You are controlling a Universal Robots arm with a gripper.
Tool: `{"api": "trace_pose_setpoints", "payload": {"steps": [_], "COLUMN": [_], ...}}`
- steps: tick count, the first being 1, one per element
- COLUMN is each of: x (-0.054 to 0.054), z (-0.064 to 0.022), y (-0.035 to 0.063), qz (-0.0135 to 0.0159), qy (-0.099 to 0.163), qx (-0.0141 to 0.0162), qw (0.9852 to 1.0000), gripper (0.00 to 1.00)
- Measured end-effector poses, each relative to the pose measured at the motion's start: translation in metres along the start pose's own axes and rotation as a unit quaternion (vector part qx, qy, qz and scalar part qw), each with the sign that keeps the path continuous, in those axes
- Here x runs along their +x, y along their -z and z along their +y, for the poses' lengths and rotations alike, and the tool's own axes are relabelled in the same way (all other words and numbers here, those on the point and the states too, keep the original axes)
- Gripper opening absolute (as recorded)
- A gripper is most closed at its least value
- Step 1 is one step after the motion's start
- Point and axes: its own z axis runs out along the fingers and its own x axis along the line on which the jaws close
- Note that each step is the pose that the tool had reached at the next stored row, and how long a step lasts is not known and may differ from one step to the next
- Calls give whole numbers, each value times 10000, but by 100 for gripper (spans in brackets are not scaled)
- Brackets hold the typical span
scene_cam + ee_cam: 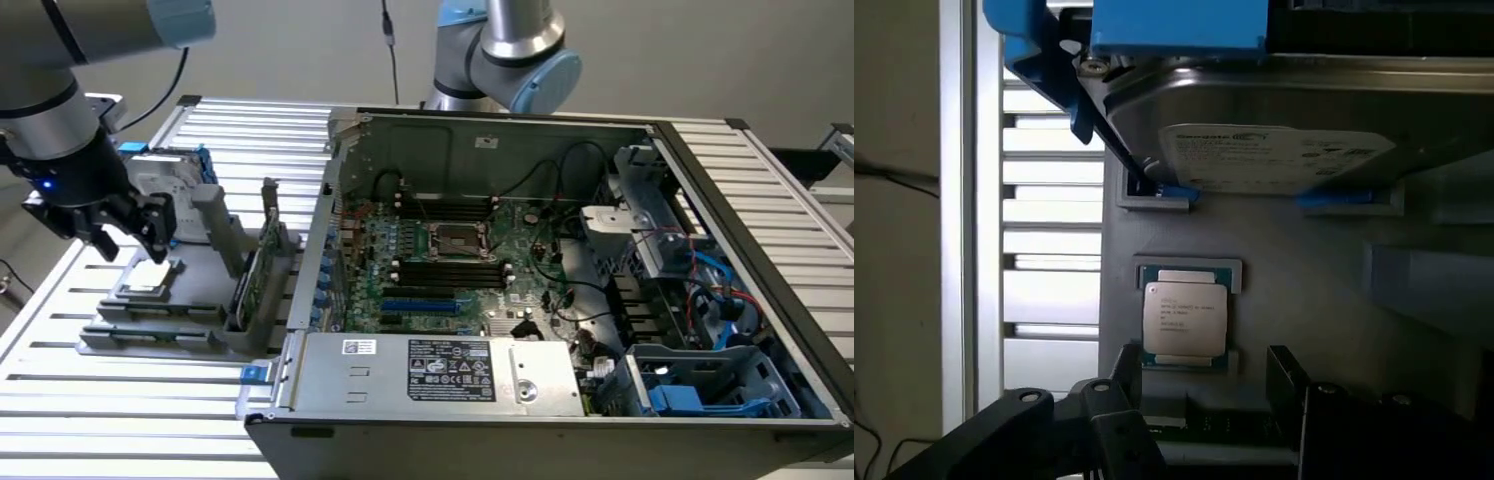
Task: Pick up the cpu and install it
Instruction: 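Pick up the cpu and move it towards the insertion slot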
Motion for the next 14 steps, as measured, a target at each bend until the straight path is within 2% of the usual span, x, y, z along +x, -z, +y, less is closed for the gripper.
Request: {"api": "trace_pose_setpoints", "payload": {"steps": [14], "x": [37], "z": [-10], "y": [-200], "qz": [0], "qy": [2], "qx": [-58], "qw": [10000], "gripper": [62]}}
